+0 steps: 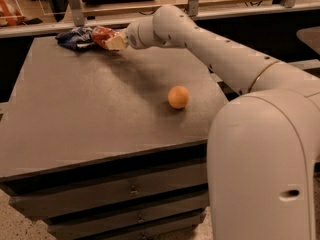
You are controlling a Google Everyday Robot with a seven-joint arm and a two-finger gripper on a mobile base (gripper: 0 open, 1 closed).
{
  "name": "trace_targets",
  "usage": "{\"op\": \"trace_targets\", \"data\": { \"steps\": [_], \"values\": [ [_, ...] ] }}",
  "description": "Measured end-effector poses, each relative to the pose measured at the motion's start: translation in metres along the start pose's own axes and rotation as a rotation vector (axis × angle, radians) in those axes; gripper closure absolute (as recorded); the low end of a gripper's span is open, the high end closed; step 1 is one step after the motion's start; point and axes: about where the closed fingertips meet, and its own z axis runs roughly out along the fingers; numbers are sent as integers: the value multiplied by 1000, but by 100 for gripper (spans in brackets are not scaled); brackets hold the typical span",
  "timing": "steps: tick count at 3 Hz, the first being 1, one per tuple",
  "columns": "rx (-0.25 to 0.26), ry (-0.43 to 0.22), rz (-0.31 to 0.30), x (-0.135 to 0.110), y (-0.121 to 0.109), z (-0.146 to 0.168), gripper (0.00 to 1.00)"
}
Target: Move coke can near blue chip bag
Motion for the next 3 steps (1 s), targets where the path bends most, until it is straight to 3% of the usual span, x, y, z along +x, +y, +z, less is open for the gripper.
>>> {"op": "trace_targets", "data": {
  "steps": [1, 2, 3],
  "values": [
    [-8, 11, 6, 4, -3, 11, 100],
    [-30, 32, 22, 13, 2, 22, 84],
    [-44, 50, 35, 20, 8, 26, 53]
  ]
}}
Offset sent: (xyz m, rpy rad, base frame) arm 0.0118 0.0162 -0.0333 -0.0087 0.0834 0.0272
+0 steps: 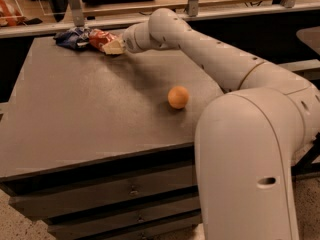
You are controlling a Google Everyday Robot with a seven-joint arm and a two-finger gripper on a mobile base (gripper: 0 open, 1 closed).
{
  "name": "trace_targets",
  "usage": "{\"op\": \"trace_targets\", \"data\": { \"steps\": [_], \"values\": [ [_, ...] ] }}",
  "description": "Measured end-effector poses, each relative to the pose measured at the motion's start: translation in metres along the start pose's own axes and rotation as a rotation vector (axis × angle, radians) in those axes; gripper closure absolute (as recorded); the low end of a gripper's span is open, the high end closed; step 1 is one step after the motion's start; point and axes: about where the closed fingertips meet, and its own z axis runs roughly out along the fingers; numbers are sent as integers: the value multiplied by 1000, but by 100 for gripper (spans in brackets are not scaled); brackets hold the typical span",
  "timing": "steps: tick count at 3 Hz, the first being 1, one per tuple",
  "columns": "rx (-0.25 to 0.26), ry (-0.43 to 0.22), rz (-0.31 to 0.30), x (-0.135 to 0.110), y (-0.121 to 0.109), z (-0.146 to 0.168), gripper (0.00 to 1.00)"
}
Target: Move coke can near blue chip bag
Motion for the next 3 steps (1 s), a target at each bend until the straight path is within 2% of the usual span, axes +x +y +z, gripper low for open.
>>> {"op": "trace_targets", "data": {
  "steps": [2, 3],
  "values": [
    [5, -10, 7, -1, 6, -11, 5],
    [27, -42, 19, -8, 10, -36, 0]
  ]
}}
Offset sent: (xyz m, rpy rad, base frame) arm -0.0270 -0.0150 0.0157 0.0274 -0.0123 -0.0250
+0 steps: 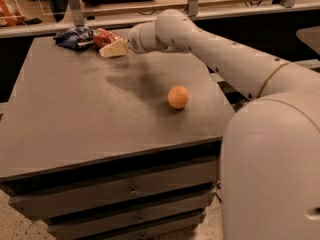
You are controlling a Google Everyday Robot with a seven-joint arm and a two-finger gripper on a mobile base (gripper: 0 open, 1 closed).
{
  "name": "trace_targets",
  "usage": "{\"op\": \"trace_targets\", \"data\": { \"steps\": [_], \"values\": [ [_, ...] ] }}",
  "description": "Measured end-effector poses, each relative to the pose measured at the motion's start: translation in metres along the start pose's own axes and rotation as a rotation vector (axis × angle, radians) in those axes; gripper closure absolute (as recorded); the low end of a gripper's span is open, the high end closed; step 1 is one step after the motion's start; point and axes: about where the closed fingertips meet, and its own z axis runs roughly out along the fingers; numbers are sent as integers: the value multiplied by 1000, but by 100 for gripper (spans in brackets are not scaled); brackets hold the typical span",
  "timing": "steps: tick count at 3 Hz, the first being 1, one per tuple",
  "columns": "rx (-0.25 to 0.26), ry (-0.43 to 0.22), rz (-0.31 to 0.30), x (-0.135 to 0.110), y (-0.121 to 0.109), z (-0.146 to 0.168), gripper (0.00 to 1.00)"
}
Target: Move coke can near blue chip bag
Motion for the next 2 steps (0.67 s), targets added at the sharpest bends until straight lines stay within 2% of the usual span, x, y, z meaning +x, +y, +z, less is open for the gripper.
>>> {"op": "trace_targets", "data": {
  "steps": [2],
  "values": [
    [35, -74, 19, -8, 10, -68, 0]
  ]
}}
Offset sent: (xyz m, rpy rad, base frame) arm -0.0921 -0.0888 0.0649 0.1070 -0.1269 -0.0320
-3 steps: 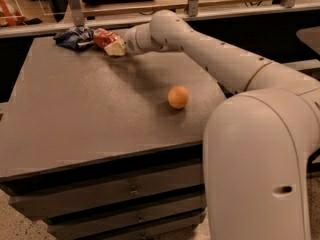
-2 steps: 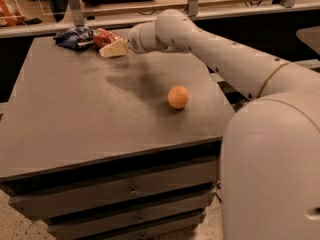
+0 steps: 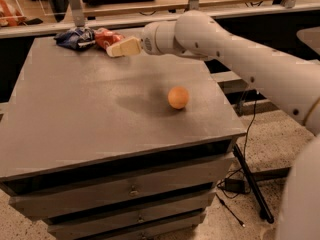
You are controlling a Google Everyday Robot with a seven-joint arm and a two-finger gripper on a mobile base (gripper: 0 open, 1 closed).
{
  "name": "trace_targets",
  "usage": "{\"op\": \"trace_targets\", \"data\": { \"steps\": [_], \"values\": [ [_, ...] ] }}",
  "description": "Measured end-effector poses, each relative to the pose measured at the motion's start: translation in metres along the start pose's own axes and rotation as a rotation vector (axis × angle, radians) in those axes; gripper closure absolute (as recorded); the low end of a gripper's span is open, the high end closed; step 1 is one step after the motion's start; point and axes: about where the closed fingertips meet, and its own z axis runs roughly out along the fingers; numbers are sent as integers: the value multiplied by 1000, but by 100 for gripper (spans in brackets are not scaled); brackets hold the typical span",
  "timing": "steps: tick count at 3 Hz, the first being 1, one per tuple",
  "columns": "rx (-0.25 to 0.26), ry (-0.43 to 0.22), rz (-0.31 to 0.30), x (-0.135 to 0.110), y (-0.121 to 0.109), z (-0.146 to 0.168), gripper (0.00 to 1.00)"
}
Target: Move coke can near blue chip bag
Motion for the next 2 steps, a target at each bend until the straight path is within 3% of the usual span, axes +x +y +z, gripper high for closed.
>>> {"op": "trace_targets", "data": {
  "steps": [1, 2],
  "values": [
    [55, -28, -24, -1, -7, -54, 0],
    [227, -41, 17, 12, -24, -120, 0]
  ]
}}
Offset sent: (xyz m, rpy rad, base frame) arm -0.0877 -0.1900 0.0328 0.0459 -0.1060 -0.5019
